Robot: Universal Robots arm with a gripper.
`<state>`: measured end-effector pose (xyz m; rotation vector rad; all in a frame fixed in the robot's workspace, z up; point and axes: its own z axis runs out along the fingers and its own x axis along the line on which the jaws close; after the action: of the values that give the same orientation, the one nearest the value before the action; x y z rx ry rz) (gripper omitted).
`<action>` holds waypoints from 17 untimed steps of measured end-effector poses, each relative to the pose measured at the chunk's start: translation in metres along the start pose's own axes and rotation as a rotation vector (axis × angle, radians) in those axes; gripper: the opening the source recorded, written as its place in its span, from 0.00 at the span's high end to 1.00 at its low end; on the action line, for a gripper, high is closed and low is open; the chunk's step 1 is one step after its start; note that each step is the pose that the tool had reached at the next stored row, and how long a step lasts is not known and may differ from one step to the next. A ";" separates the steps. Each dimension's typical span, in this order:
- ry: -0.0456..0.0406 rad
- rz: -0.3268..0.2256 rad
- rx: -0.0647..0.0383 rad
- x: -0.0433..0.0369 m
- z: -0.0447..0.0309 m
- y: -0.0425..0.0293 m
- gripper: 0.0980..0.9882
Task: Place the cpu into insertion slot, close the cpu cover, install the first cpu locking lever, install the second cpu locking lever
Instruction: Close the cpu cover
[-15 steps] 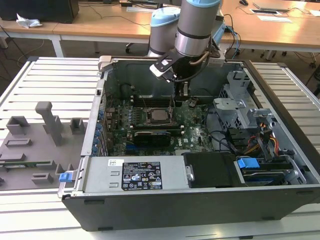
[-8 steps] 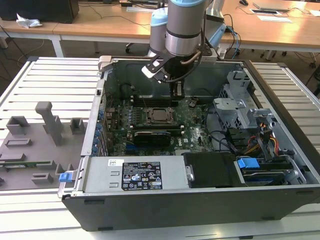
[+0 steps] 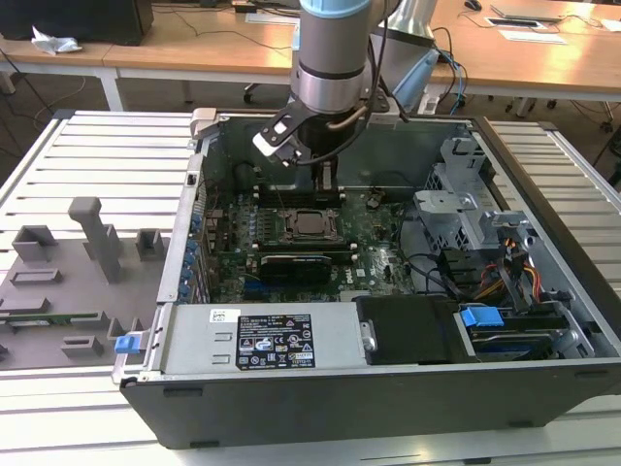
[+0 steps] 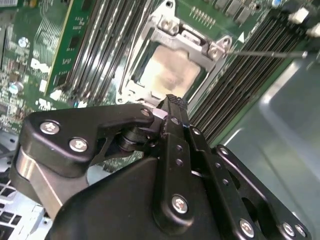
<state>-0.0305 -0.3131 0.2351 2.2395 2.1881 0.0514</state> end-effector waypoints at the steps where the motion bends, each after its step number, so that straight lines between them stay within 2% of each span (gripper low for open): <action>1: 0.0001 0.000 0.000 -0.0005 0.0007 -0.0019 0.99; 7: 0.0002 0.000 0.000 -0.0048 0.0045 -0.0122 0.99; 13: -0.0004 -0.004 0.000 -0.0053 0.0050 -0.0127 0.99; 16: 0.0008 -0.055 0.001 -0.0052 0.0050 -0.0127 0.99; 17: 0.0013 -0.097 0.002 -0.0053 0.0050 -0.0127 0.99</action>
<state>-0.0431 -0.3179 0.2297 2.1313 2.2944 0.0502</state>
